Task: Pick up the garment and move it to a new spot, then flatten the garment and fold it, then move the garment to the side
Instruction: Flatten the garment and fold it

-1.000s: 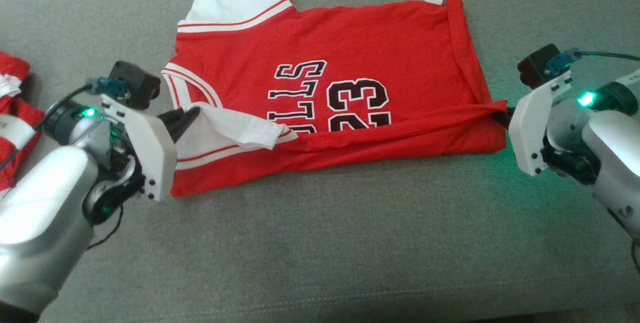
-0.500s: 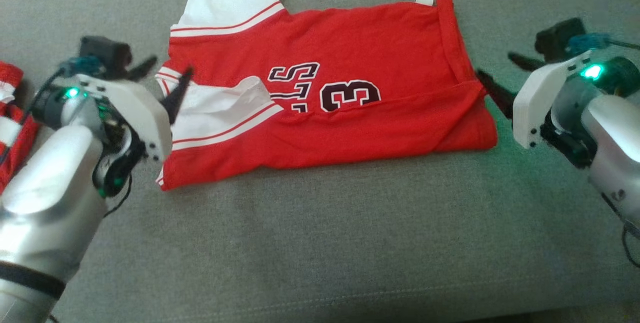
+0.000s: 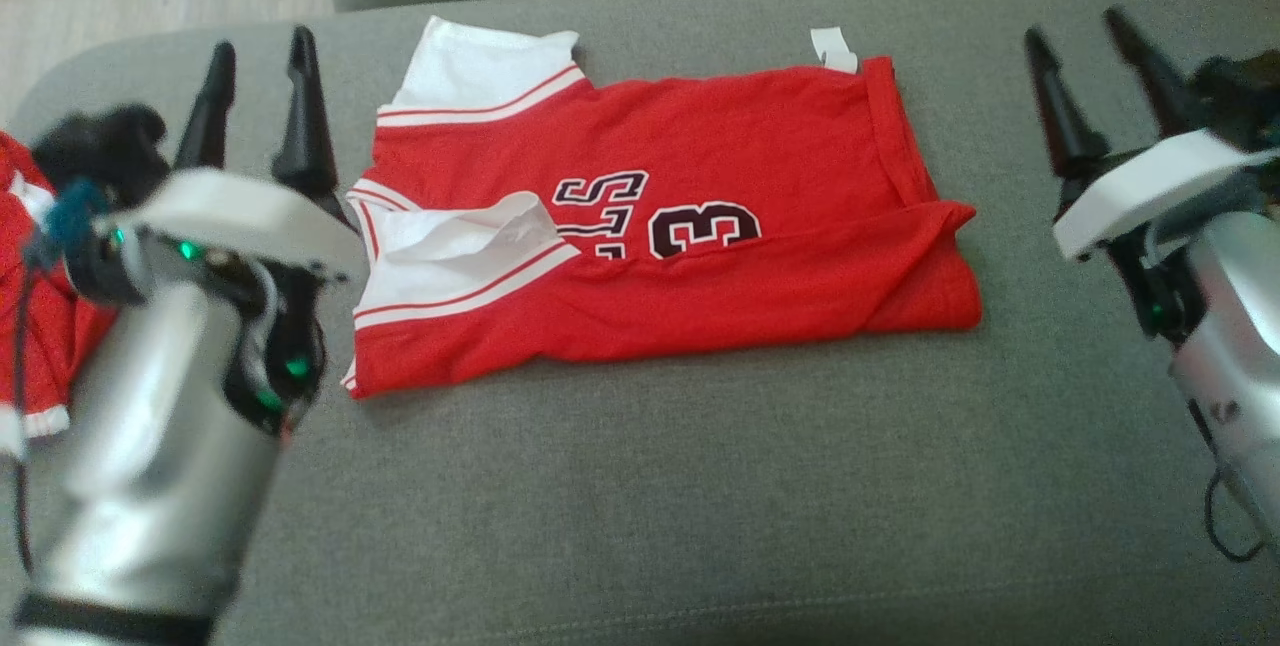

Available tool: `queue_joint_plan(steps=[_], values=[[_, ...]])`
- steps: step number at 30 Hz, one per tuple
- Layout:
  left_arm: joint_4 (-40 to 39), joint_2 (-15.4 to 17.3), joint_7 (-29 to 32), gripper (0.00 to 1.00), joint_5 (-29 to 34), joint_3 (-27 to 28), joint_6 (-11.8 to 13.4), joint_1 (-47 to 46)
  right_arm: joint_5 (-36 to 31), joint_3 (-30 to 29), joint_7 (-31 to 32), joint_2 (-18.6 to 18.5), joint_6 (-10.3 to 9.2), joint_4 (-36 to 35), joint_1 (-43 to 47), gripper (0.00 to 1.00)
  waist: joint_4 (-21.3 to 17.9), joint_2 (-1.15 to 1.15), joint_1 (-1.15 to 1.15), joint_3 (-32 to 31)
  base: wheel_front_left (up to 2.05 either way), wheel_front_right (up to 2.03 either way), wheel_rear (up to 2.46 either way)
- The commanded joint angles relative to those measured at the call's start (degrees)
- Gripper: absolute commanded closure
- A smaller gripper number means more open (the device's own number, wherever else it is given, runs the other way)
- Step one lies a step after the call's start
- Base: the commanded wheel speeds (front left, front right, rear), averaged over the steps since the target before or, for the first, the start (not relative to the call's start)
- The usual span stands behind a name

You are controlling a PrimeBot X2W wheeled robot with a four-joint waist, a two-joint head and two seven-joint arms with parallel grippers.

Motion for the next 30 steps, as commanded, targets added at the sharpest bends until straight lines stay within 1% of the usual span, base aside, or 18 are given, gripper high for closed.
queue_joint_plan(steps=[1,3,5,7,9,12,13,16,20,24,30], values=[[-6.11,-0.12,-0.66,0.00,3.39,4.95,1.78,1.53,-5.90,-6.63,-0.67,1.21,0.20,-6.39,3.82,0.00,0.30,0.00,0.00,-1.02,0.00,0.00,0.00],[-10.58,-2.74,-0.67,0.00,6.49,7.45,3.14,6.57,-12.77,-14.58,-0.68,3.79,0.20,-12.82,10.01,0.00,0.50,0.00,0.00,-1.81,0.00,0.00,0.00],[-13.98,-5.38,-0.68,0.00,9.72,9.09,3.73,11.54,-18.55,-21.24,-0.68,7.60,0.20,-19.01,16.55,0.00,0.78,0.00,0.00,-2.49,0.00,0.00,0.00],[-16.09,-7.54,-0.68,0.00,13.05,9.94,3.78,16.00,-23.54,-26.16,-0.69,11.47,0.20,-24.31,22.40,0.00,1.06,0.00,0.00,-2.88,0.00,0.00,0.00],[-16.89,-9.74,-0.69,0.00,15.41,10.56,3.38,19.92,-27.50,-29.34,-0.69,15.02,0.20,-27.92,27.29,0.00,1.34,0.00,0.00,-3.11,0.00,0.00,0.00],[-15.92,-11.38,-0.69,0.00,19.46,10.32,2.39,24.34,-31.58,-31.06,-0.69,18.17,0.20,-31.13,32.26,0.00,1.53,0.00,0.00,-3.15,0.00,0.00,0.00],[-15.92,-11.38,-0.69,0.00,19.46,10.32,2.39,24.34,-31.58,-31.06,-0.69,18.17,0.20,-31.13,32.26,0.00,1.53,0.00,0.00,-3.15,0.00,0.00,0.00],[-14.29,-12.73,-0.69,0.00,21.66,11.50,2.03,26.57,-33.32,-31.46,-0.68,19.50,0.20,-33.05,34.38,0.00,1.40,0.00,0.00,-2.85,0.00,0.00,0.00],[-10.51,-13.22,-0.69,0.00,25.05,12.76,2.08,26.09,-33.95,-31.83,0.35,20.14,0.20,-34.92,34.69,0.00,1.10,0.00,0.00,-2.24,0.00,0.00,0.00],[-3.74,-12.62,-0.69,0.00,28.20,13.18,3.39,24.00,-34.38,-31.63,1.57,20.30,0.20,-36.54,34.30,0.00,0.39,0.00,0.00,-1.46,0.00,0.00,0.00],[8.54,-11.30,0.21,0.00,28.88,13.62,4.11,18.65,-34.84,-31.17,2.95,20.38,0.20,-38.09,33.84,0.00,-1.29,0.00,0.00,0.03,0.00,0.00,0.00]])
